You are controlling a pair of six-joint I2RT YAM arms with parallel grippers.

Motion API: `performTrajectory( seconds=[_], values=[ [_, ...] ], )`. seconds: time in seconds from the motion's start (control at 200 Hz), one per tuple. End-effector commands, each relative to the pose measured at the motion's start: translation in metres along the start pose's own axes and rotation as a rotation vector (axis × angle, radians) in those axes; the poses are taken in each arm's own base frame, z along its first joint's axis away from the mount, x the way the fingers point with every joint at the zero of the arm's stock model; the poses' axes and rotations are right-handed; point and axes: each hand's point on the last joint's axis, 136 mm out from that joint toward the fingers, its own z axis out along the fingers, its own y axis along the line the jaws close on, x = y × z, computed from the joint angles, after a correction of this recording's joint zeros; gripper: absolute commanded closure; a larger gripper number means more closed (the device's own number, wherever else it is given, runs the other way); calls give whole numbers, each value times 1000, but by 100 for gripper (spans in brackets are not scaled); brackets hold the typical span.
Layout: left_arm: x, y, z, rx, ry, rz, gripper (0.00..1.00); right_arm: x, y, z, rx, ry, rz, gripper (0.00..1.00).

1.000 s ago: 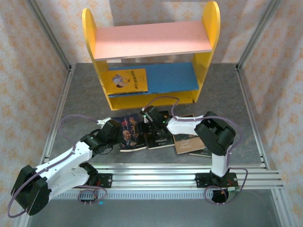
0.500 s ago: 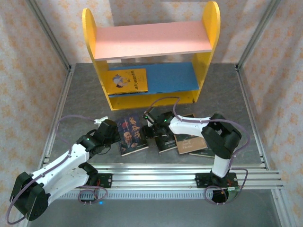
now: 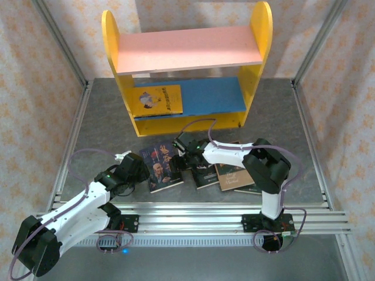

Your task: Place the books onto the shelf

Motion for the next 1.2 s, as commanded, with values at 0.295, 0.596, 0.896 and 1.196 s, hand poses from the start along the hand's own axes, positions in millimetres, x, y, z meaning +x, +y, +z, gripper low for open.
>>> performTrajectory(
  seconds=[0.295, 0.596, 0.896, 1.196],
  values=[
    [13, -6, 24, 50, 64, -27, 44, 9, 11, 34, -40, 51, -17, 51],
    [22, -6, 40, 40, 105, -28, 43, 50, -2, 64, -102, 121, 68, 84],
    [23, -21, 47, 104, 123, -36, 43, 77, -4, 83, -119, 169, 92, 91],
    [-3, -60, 21, 289, 51, -56, 43, 83, 10, 90, -147, 182, 83, 91]
  ],
)
